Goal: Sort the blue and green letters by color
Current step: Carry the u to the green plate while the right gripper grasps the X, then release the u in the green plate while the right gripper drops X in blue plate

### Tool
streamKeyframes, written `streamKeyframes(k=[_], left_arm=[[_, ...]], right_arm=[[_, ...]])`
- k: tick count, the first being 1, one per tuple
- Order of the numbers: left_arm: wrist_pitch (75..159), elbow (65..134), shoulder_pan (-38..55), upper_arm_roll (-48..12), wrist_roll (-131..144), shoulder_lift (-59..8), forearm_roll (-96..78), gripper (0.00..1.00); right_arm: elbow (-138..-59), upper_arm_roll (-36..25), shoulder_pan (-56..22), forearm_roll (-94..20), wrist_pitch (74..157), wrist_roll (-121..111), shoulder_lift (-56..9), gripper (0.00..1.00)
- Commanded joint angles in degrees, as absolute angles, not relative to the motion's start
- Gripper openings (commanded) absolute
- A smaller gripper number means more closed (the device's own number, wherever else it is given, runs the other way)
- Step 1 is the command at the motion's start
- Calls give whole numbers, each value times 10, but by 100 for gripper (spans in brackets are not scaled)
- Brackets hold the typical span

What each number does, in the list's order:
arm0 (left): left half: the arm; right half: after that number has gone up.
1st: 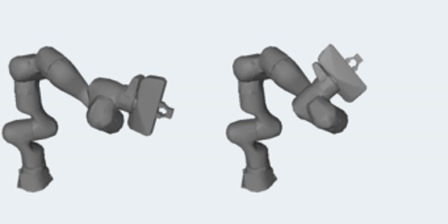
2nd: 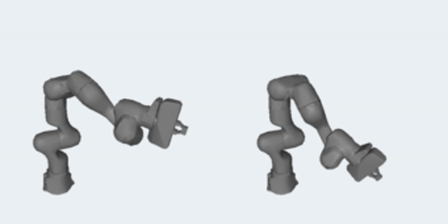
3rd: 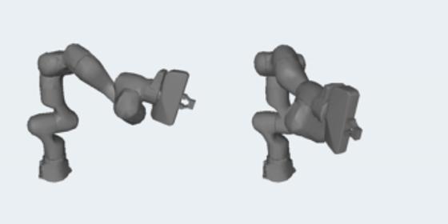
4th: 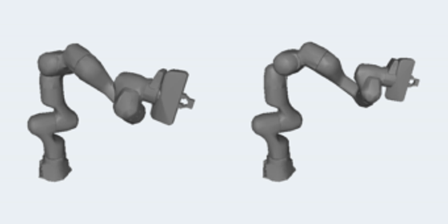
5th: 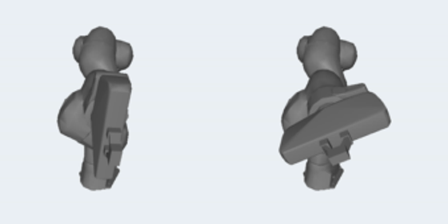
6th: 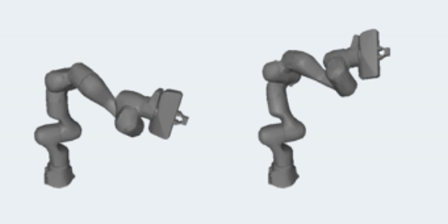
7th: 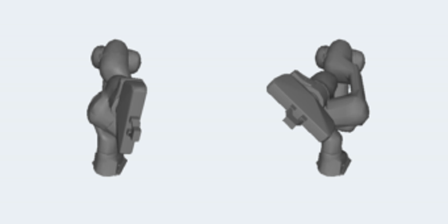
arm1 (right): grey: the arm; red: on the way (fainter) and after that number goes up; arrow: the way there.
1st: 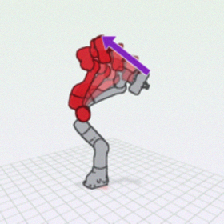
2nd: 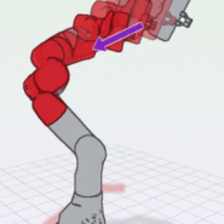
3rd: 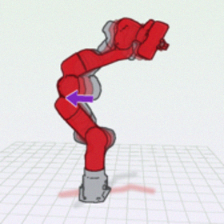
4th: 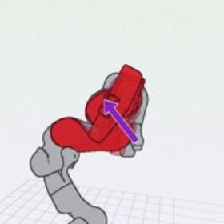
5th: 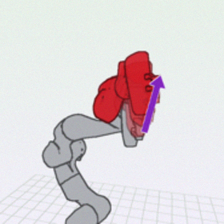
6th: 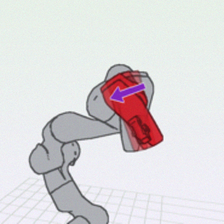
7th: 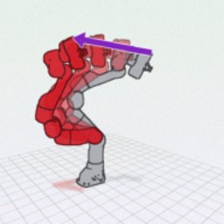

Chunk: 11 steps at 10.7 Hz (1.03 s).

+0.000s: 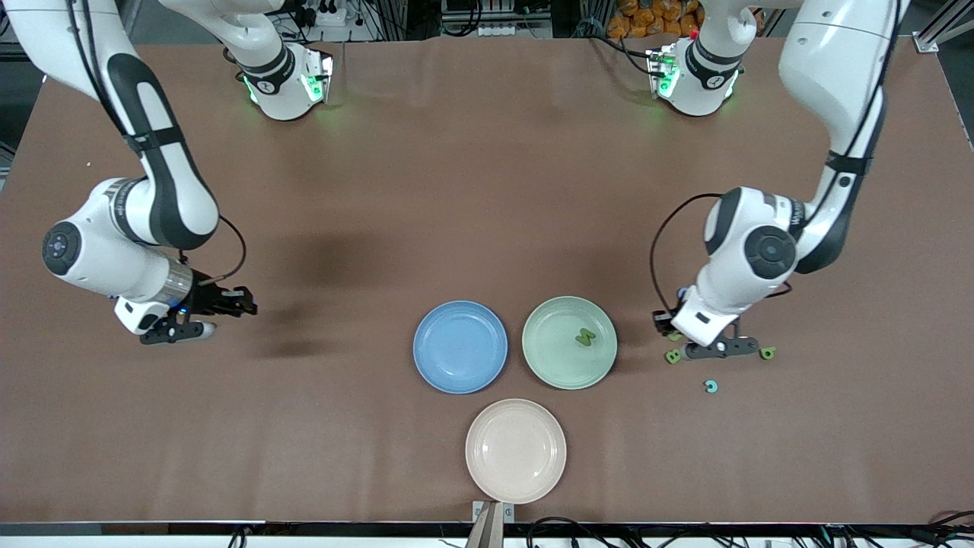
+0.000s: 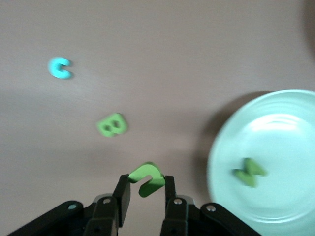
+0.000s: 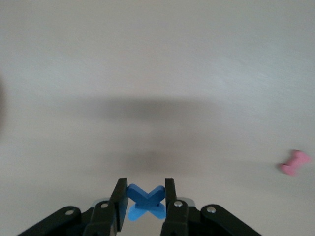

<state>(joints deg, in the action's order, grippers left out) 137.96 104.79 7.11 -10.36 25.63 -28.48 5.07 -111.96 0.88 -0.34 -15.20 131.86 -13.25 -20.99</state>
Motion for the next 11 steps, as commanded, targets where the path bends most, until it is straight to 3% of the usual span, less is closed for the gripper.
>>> streamKeyframes(k=[1,5,6,7,11], left_arm=[[1367,979,142,-91,370,-333,21,0],[1368,922,199,-82,488,-379,21,0],[1368,914,204,-81,510,-384,21,20],[1368,913,207,-79,507,-385,28,99],[1367,924,187,-74,447,-373,39,100]], right_arm=[[-1061,6,-73,-162,1312,-6,-242,0],[-998,6,-154,-163,1316,164,-285,0],[-971,7,-184,-163,1323,221,-308,0],[-946,7,-211,-163,1343,272,-333,0],[-880,7,-256,-164,1370,414,-395,0]])
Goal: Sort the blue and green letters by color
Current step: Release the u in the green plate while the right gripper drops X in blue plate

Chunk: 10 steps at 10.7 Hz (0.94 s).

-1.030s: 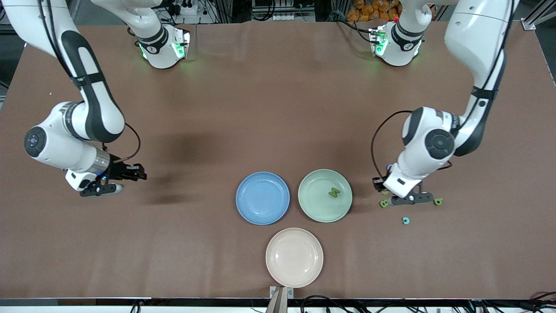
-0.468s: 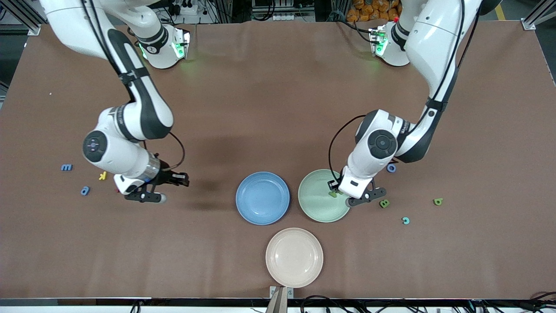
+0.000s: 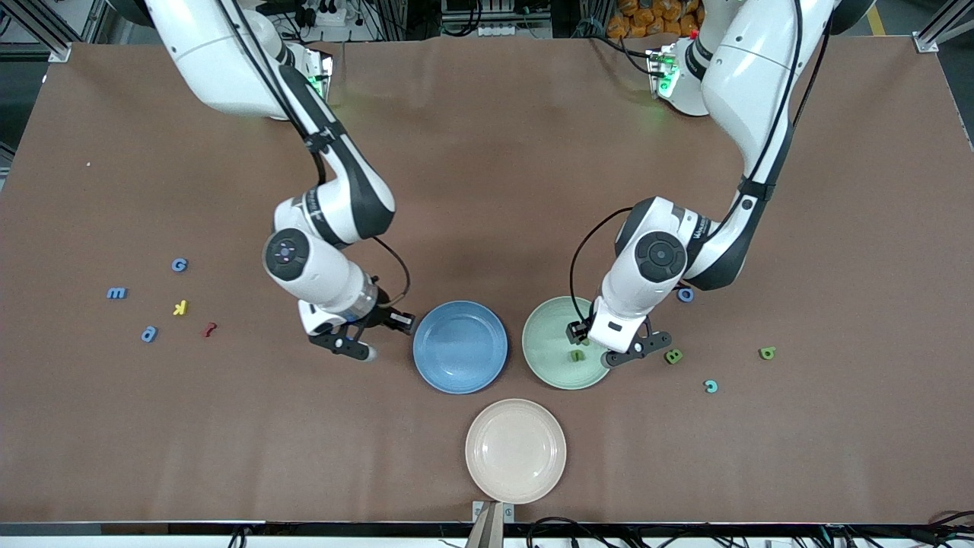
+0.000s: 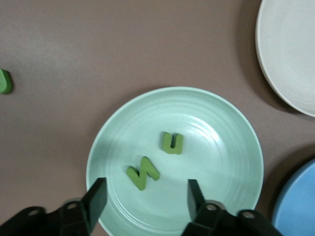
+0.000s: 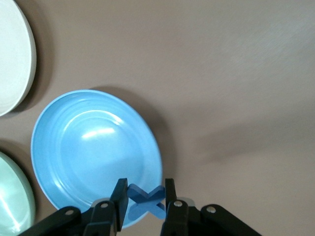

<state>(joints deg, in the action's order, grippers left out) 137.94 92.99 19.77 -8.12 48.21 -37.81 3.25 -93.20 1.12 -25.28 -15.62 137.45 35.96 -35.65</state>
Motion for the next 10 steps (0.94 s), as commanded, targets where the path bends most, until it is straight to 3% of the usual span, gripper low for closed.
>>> streamKeyframes(k=[1,4,5,6,10], left_arm=[[1363,932,175,-74,422,-367,39,100],[1344,941,129,-74,324,-360,39,100],[1343,943,114,-74,293,-364,40,100],[1343,948,103,-74,265,-366,39,100],[1344,958,75,-75,220,-381,100,100]], right_arm=[[-867,8,-257,-167,1378,435,-405,0],[-831,7,-276,-167,1392,511,-432,1],[-830,8,-276,-168,1391,511,-432,80],[-830,7,-277,-165,1391,507,-432,100],[-838,1,-256,-129,1329,449,-418,100]])
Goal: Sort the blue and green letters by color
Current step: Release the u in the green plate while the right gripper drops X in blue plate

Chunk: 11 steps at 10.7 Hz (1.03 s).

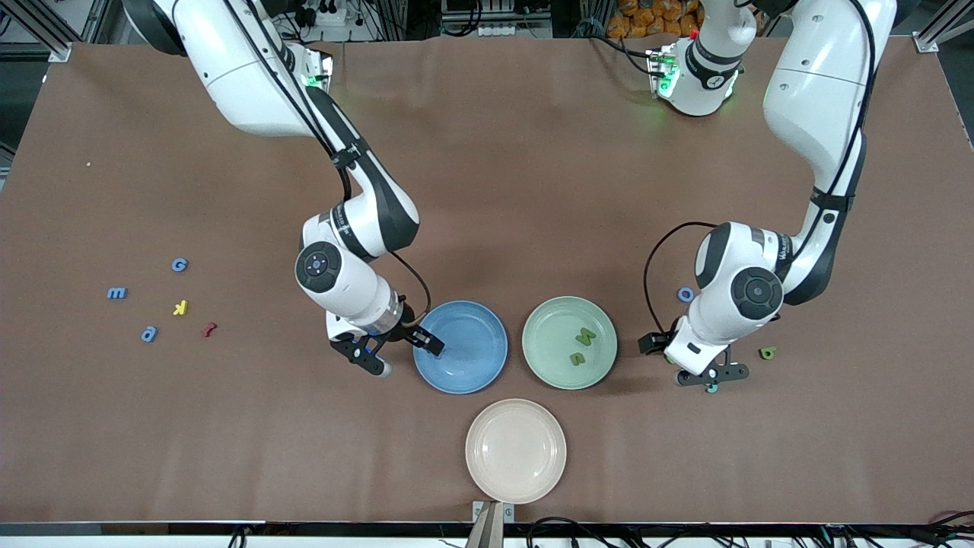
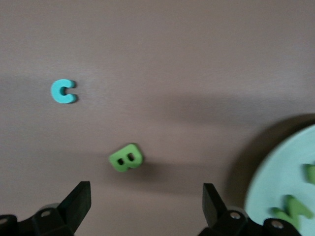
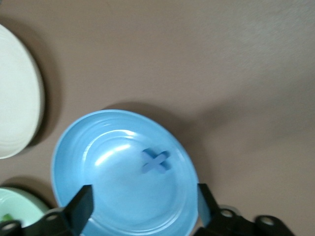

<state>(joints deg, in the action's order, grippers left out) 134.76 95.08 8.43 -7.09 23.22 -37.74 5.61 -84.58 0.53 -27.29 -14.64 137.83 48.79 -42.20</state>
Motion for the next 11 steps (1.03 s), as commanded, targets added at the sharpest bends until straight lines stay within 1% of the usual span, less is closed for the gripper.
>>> streamKeyframes(k=[1,6,8,10,11], left_arm=[[1346,957,72,-75,219,-388,117,100],[1349,949,62,-76,205,-405,138,100],[1350,943,62,-79,205,-412,134,100],[1365,940,62,-81,205,-420,132,100],[1375,938,62,-82,207,-424,131,100]], right_arm=[[-859,0,-238,-128,1316,412,-407,100],[-1058,-4,-157,-116,1366,208,-287,100],[-1086,-10,-92,-70,1361,119,-266,100],[-1087,-13,-35,-57,1361,30,-271,100],[-1085,-27,-17,-29,1363,31,-274,100]])
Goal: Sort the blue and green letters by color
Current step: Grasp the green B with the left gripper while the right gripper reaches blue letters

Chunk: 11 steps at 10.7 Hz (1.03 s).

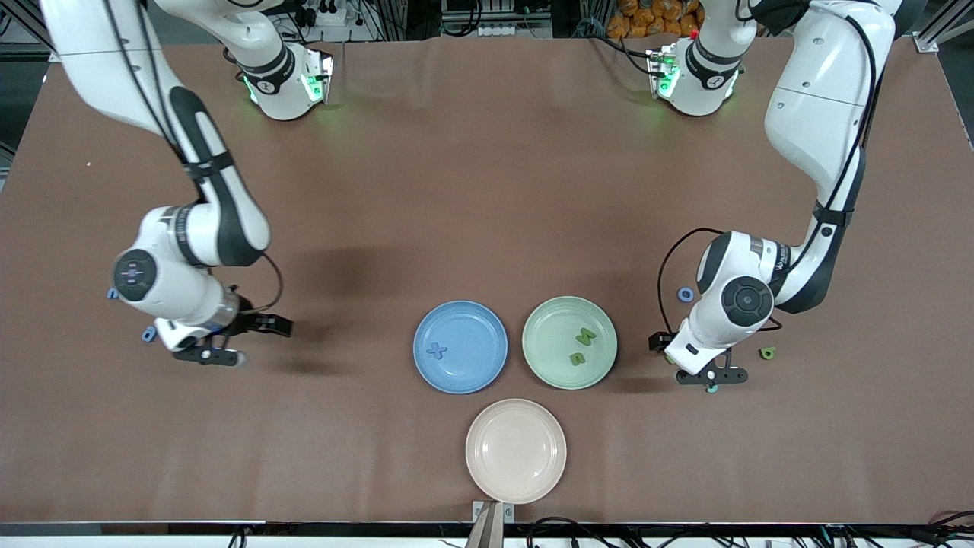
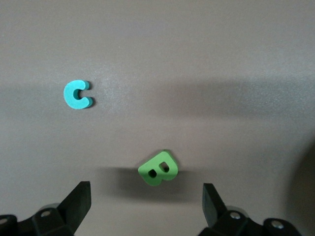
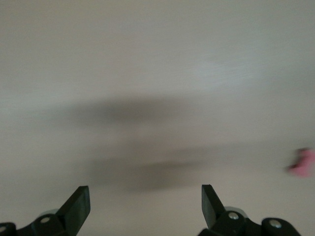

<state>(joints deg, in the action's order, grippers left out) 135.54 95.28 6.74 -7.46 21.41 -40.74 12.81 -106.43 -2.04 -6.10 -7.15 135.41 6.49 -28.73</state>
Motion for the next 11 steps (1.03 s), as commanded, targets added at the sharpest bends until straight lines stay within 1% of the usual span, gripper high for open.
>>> streamKeyframes(k=[1,3,5,6,7,8,9,11], left_arm=[[1376,936,62,-83,207,-425,131,100],[1377,933,58,-83,207,-428,130,100],[1377,933,46,-95,212,-430,116,99],[1389,937,44,-95,213,-430,109,91],[1408,939,42,-95,214,-434,102,90],[1412,939,42,-96,215,-435,93,82],[1413,940,42,-97,217,-435,88,78],[1425,942,42,-97,218,-439,85,76]], right_arm=[[-1079,-46,-3,2,1364,33,-279,100],[-1073,-70,24,7,1365,34,-285,100],[-1046,-68,78,-6,1368,36,-314,100],[-1035,-69,85,-45,1369,37,-328,100],[-1018,-69,85,-90,1370,35,-344,100],[-1006,-69,92,-92,1369,32,-358,100],[-997,-70,102,-90,1368,26,-369,100],[-973,-70,115,-90,1368,-16,-389,100]])
